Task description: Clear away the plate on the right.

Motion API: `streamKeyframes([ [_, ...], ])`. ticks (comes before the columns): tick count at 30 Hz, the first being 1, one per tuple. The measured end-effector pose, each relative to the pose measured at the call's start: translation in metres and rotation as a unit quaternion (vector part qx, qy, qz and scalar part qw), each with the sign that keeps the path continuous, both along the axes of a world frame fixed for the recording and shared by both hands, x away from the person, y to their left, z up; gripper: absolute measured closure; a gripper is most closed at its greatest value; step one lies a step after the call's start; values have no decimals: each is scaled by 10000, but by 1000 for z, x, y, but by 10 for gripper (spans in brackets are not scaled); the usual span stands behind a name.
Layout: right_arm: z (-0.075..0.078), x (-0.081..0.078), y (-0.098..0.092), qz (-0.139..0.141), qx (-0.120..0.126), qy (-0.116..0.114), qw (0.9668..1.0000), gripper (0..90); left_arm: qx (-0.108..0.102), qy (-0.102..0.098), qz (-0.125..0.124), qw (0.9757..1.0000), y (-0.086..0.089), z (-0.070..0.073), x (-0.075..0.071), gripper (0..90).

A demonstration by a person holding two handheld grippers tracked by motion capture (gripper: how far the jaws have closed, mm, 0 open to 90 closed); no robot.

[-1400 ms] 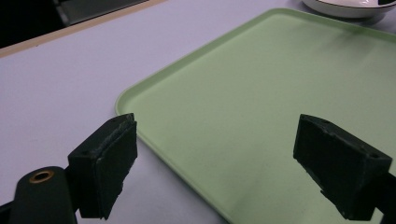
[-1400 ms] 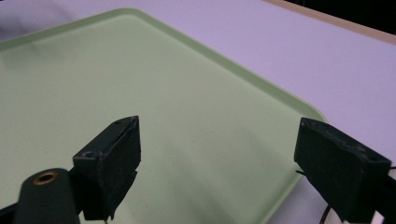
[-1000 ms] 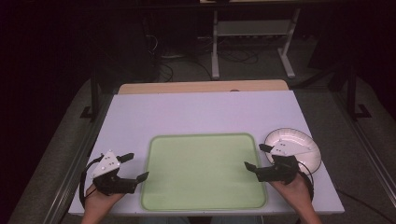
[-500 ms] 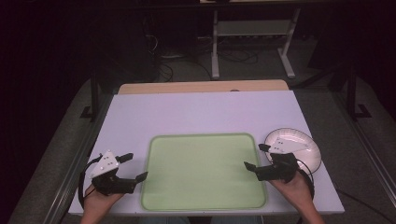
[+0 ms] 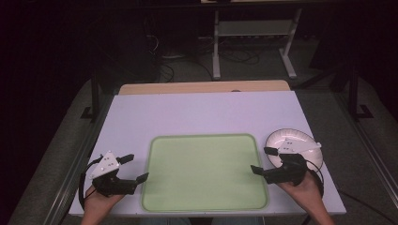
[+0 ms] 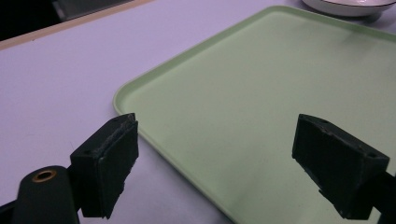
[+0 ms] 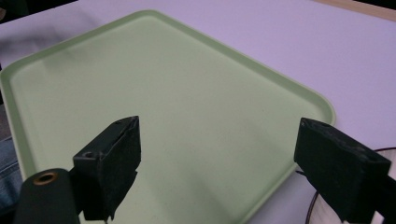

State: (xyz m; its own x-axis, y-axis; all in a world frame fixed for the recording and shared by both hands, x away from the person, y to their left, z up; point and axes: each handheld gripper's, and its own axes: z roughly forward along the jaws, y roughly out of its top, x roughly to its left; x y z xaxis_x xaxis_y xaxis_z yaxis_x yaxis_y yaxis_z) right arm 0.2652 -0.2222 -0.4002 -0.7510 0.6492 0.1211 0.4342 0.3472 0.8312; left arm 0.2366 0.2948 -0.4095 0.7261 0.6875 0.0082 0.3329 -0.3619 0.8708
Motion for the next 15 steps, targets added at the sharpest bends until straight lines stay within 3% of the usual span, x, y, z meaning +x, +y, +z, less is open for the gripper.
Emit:
streamKeyframes([
  [15,9,-7,-25,-123,-94,-5,9999,148,8,19,-27,10000,0,0,0,143],
])
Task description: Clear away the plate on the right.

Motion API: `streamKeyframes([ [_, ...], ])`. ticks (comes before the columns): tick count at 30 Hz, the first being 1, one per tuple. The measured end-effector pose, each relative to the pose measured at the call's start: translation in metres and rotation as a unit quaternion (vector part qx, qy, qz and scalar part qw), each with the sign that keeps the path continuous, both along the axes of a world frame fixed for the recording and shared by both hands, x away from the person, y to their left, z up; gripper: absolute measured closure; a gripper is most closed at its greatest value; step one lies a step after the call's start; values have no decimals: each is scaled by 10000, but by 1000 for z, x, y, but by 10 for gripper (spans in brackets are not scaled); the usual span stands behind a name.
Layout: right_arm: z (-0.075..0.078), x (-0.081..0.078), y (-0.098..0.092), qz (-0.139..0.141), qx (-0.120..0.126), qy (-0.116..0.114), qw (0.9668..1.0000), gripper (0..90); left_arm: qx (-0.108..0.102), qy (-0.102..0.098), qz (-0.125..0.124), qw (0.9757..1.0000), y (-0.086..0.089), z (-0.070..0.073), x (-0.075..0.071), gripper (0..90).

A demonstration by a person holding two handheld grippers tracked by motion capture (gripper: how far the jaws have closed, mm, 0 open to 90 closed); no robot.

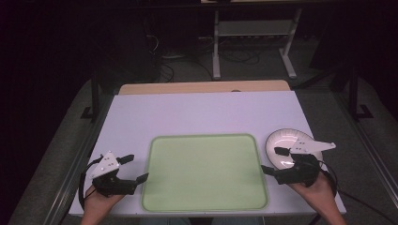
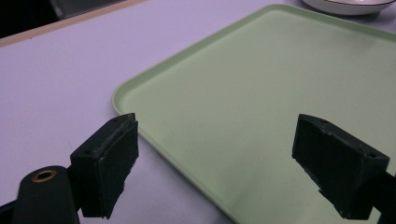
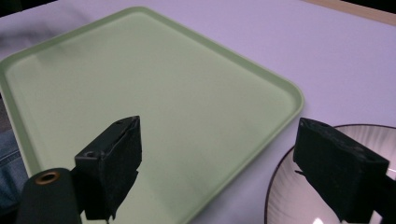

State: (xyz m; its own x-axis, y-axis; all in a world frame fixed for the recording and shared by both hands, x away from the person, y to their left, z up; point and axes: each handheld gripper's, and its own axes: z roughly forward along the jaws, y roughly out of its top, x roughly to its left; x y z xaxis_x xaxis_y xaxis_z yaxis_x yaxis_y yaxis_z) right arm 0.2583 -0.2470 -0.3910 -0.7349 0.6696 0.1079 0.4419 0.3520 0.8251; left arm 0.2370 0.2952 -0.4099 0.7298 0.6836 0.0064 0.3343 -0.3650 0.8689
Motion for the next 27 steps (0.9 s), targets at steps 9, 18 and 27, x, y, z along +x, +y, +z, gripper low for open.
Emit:
streamKeyframes([
  [9,1,-4,-16,-99,-74,66,9999,148,-28,8,11,10000,0,0,0,143],
  [18,2,-9,-34,-193,-149,164,9996,148,-1,22,-7,10000,0,0,0,143],
  [27,3,-13,-52,-351,-243,263,9987,149,-9,15,-2,10000,0,0,0,143],
])
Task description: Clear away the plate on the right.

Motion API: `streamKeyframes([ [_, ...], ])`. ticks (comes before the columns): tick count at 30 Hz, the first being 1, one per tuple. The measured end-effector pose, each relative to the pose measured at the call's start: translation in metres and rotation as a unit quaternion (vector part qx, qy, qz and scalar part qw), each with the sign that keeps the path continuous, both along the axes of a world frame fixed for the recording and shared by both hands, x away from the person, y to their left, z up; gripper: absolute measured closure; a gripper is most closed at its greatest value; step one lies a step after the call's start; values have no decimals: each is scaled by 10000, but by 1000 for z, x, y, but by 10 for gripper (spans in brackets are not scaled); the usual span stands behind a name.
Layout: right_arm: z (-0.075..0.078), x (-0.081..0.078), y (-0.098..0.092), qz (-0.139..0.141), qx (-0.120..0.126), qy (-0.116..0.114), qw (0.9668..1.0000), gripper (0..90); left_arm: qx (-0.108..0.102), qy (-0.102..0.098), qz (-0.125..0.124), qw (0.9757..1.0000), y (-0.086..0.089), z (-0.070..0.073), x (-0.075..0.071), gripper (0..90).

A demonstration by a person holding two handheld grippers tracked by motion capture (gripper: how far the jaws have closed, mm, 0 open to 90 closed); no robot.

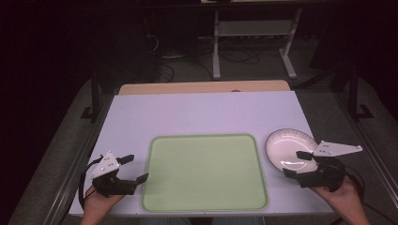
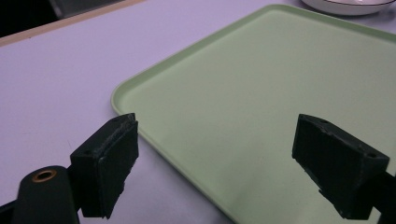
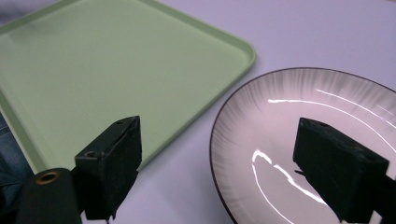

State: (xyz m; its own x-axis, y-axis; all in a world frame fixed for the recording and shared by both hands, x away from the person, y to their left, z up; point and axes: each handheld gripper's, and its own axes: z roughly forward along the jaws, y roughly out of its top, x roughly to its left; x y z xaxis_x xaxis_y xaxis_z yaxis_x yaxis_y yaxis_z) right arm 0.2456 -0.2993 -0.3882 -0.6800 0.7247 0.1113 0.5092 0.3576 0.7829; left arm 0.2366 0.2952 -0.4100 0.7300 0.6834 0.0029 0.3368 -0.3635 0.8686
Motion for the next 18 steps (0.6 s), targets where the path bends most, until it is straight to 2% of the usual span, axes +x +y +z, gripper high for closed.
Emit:
streamKeyframes([
  [10,1,-2,-23,-217,-24,59,9997,147,5,3,10,10000,0,0,0,143],
  [18,0,-1,-42,-454,-133,127,9988,144,16,8,15,10000,1,0,0,143],
])
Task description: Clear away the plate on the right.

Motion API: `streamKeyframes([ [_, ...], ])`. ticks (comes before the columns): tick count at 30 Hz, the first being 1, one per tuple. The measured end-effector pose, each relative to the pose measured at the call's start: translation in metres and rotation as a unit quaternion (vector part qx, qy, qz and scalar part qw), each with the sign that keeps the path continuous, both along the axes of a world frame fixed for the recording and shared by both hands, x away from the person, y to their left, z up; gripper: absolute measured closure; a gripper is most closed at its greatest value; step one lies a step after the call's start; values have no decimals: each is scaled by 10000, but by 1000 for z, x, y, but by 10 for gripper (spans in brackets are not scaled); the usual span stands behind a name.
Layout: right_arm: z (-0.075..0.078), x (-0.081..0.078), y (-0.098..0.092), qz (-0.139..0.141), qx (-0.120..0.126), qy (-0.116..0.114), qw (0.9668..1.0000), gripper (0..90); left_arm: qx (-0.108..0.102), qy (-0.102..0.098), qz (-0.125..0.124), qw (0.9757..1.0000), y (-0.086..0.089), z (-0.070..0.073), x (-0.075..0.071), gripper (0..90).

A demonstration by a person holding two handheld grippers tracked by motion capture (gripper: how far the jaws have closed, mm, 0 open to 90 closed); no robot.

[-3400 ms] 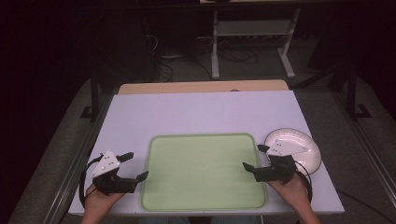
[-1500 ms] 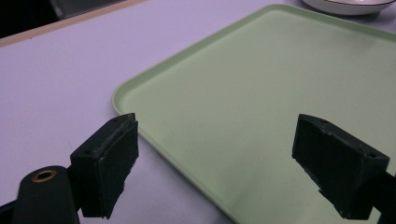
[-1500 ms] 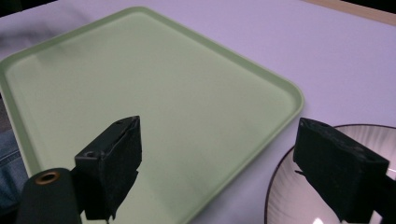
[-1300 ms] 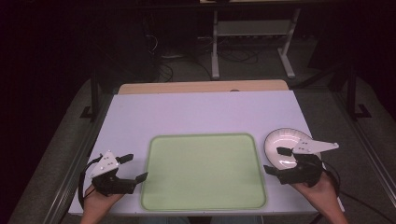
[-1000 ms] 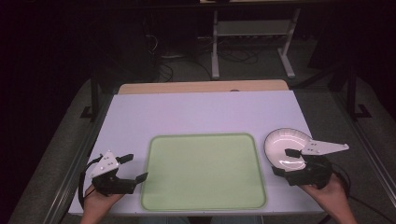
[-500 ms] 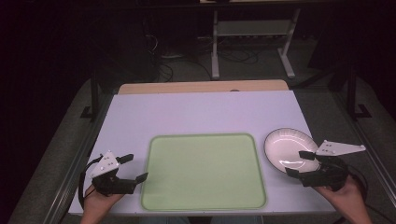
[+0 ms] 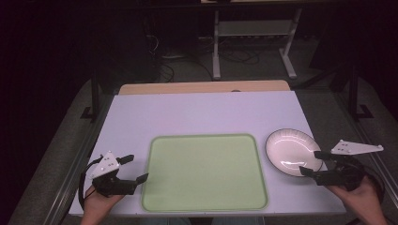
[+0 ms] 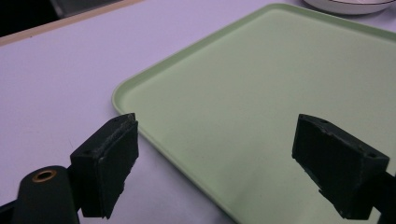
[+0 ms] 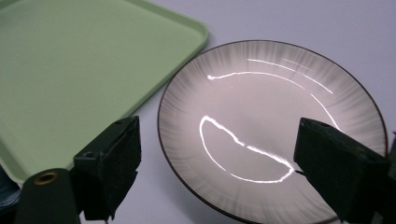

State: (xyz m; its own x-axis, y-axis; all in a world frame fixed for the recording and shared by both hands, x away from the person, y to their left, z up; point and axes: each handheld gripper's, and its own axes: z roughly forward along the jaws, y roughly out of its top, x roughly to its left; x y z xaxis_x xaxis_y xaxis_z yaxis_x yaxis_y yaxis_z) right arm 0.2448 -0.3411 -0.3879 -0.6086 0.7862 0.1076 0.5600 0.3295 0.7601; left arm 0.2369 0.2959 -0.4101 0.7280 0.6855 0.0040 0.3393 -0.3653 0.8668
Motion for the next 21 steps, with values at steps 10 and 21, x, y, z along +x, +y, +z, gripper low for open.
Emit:
streamKeyframes([
  [10,-5,9,-23,-371,-73,172,9991,145,-1,14,2,10000,0,0,0,143],
  [21,-19,26,-44,-751,-99,432,9962,170,-15,38,12,10000,0,-1,1,144],
])
